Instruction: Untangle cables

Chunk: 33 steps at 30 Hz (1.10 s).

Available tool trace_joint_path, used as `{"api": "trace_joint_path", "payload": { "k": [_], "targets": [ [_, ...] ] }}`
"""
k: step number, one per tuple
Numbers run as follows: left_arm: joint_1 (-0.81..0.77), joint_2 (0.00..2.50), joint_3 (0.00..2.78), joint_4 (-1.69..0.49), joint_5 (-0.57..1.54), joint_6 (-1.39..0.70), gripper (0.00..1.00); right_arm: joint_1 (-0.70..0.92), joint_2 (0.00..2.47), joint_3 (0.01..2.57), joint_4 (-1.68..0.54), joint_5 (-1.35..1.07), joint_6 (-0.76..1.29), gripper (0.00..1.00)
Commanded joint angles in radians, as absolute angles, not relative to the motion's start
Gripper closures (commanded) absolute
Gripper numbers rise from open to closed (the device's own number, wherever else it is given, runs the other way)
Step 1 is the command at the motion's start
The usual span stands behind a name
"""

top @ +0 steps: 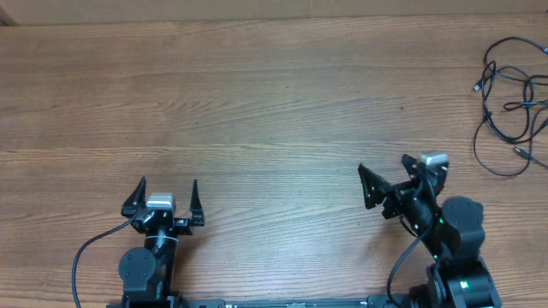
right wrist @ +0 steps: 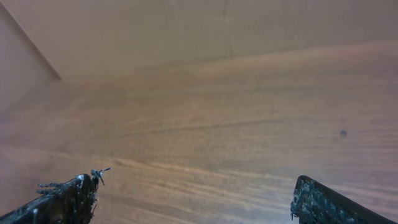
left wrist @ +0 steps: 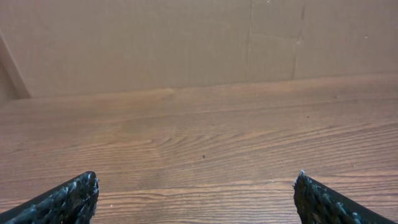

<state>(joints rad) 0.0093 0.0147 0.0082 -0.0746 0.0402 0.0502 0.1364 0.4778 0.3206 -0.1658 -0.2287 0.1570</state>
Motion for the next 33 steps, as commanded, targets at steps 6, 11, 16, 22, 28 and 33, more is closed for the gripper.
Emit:
{"api": "trace_joint_path", "payload": {
  "k": [6,11,16,22,28,33],
  "targets": [
    [0.021,0.004,0.004,-0.075,0.045,0.033,0.0,0.076,0.286,0.234,-0.14,-0.224,0.155,0.0],
    [0.021,0.004,0.004,-0.075,0.045,0.033,0.0,0.076,0.274,0.135,0.058,-0.225,0.16,0.0],
    [0.021,0.004,0.004,-0.075,0.045,0.034,0.0,0.076,0.273,0.056,0.194,-0.224,0.163,0.0],
    [0.021,0.004,0.004,-0.075,0.045,0.034,0.0,0.076,0.179,0.007,0.118,-0.189,0.162,0.0],
    [0.021,0.004,0.004,-0.075,0.045,0.033,0.0,0.058,0.004,0.008,-0.015,-0.146,0.163,0.0],
    [0.021,0.004,0.004,-0.075,0.045,0.034,0.0,0.041,0.003,0.007,-0.04,-0.144,0.162,0.0]
  ]
}}
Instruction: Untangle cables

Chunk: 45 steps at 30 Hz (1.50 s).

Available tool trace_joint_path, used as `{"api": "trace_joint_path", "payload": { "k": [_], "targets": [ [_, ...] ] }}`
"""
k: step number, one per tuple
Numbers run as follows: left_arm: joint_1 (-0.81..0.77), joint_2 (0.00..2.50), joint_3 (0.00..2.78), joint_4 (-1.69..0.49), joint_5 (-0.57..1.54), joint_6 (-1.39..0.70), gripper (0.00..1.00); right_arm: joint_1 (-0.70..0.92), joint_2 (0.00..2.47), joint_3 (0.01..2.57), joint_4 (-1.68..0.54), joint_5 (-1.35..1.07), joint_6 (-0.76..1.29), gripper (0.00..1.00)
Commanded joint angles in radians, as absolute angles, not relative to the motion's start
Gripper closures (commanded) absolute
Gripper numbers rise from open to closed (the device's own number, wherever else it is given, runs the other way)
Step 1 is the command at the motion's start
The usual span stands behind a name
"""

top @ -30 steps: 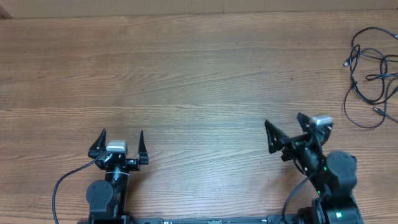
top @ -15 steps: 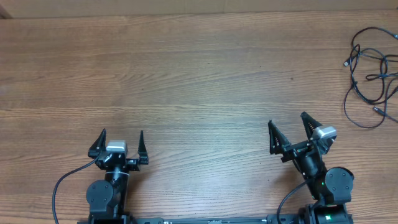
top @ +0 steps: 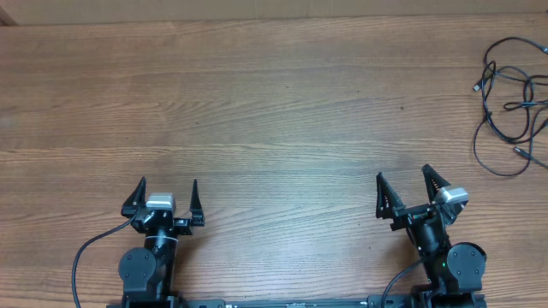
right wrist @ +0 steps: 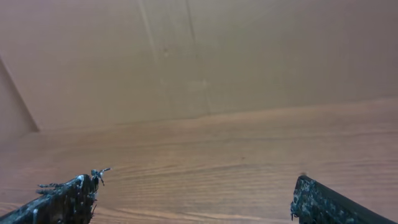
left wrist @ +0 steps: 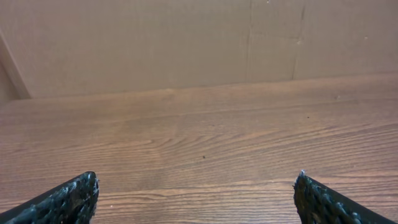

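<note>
A tangle of thin black cables (top: 511, 103) lies at the far right edge of the wooden table (top: 274, 103), seen only in the overhead view. My left gripper (top: 167, 190) rests open near the front left, nothing between its fingers (left wrist: 74, 199). My right gripper (top: 402, 184) sits open near the front right, well short of the cables, its fingertips (right wrist: 314, 199) bare. Neither wrist view shows any cable.
A brown cardboard wall (left wrist: 186, 43) stands along the far side of the table, also filling the top of the right wrist view as the cardboard wall (right wrist: 217, 56). A black lead (top: 81, 257) loops beside the left arm's base.
My right arm has drawn back toward the front edge and turned from pointing leftward to facing the far wall; its gripper stays open. The left arm and the cables are where they were.
</note>
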<state>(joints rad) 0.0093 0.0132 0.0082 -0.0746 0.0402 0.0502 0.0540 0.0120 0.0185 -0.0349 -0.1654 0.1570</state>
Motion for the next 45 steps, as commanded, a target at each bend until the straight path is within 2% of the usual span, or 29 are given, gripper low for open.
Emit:
{"api": "trace_joint_path", "payload": {
  "k": [1,10,30,33,45],
  "targets": [
    [0.021,0.004,0.004,-0.075,0.045,0.034,0.0,0.034,0.002,0.007,-0.043,-0.139,0.162,0.0],
    [0.021,0.004,0.004,-0.075,0.045,0.034,0.01,0.021,0.002,0.007,-0.082,0.036,0.155,0.0],
    [0.021,0.004,0.004,-0.075,0.045,0.034,0.0,0.01,0.002,0.007,-0.086,-0.009,0.068,0.0],
    [0.021,0.004,0.004,-0.075,0.045,0.034,0.0,0.01,0.003,0.007,-0.082,-0.067,-0.008,0.0],
    [0.021,0.004,0.004,-0.075,0.045,0.033,0.0,0.009,0.003,0.007,-0.081,-0.054,0.014,0.0]
  ]
}}
